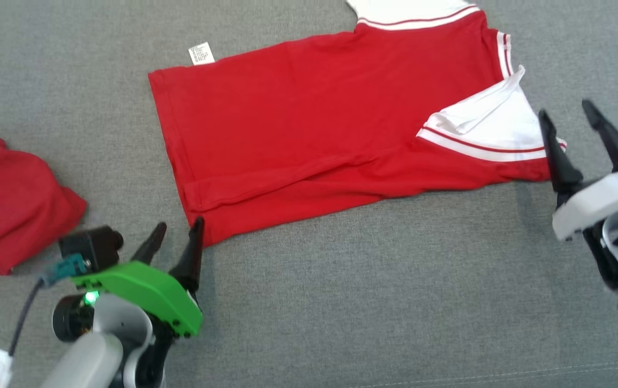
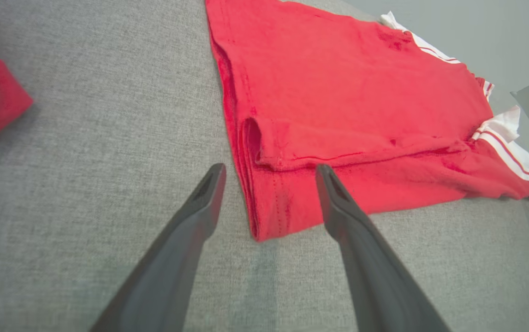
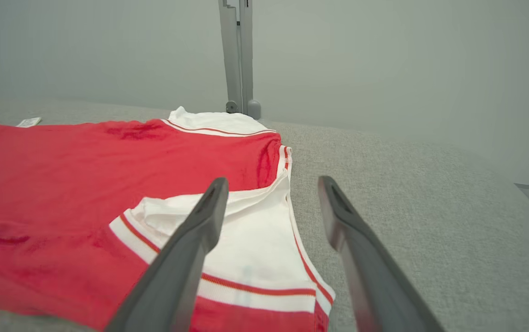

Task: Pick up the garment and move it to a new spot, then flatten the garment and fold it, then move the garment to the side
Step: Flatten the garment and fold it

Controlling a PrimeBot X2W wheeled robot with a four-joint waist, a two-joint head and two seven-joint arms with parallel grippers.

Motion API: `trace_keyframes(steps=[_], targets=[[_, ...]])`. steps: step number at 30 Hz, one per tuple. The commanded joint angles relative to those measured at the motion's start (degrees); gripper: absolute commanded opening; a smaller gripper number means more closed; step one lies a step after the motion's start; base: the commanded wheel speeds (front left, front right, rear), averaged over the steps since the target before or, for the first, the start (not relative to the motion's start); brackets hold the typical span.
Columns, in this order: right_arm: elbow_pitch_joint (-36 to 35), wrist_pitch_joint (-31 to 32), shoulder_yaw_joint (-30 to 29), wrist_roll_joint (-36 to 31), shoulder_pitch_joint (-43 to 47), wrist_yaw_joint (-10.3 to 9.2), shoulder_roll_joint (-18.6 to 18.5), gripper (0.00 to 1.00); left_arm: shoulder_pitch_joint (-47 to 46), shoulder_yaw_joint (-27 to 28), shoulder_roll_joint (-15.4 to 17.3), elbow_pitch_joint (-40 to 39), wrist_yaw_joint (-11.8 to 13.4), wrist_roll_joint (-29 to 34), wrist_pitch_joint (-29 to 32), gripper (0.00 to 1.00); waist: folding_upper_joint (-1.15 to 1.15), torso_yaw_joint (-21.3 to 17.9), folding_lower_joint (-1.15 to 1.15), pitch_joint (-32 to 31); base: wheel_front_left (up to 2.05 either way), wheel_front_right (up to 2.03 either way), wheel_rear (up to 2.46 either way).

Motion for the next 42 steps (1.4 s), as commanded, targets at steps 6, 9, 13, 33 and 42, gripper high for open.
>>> trace_keyframes(steps=[6, 9, 13, 33, 42], targets=[[-2.4, 5.4, -3.7, -2.5, 6.8, -0.08, 0.7, 1.0, 4.8, -2.3, 0.3, -1.3, 2.1, 2.2, -1.4, 1.0, 0.0, -0.8, 0.0, -3.5, 0.0, 0.0, 0.0], [-2.9, 9.4, -6.1, -4.3, 8.1, -0.08, 1.4, 1.0, 4.3, -3.1, 0.5, -0.7, 2.2, 2.5, -0.4, 1.0, 0.0, -0.7, 0.0, -3.0, 0.0, 0.0, 0.0], [-3.4, 16.0, -8.4, -5.8, 8.0, -0.08, 1.5, 1.0, 1.9, -3.6, 0.2, 0.3, 1.5, 2.1, 1.3, 1.0, 0.0, -0.3, 0.0, -1.4, 0.0, 0.0, 0.0], [-6.4, 26.7, -10.4, -5.0, 5.6, -0.08, 1.8, 1.0, -4.5, -6.3, -3.5, 11.6, -3.2, 0.2, 5.0, 1.0, 0.0, 1.9, 0.0, 4.4, 0.0, 0.0, 0.0], [-5.5, 29.4, -10.4, -2.4, 5.4, -0.08, 1.5, 0.0, -3.8, -8.0, -4.3, 12.1, -6.9, -2.4, 7.1, 0.0, 0.0, 1.9, 0.0, 4.3, 0.0, 0.0, 0.0]])
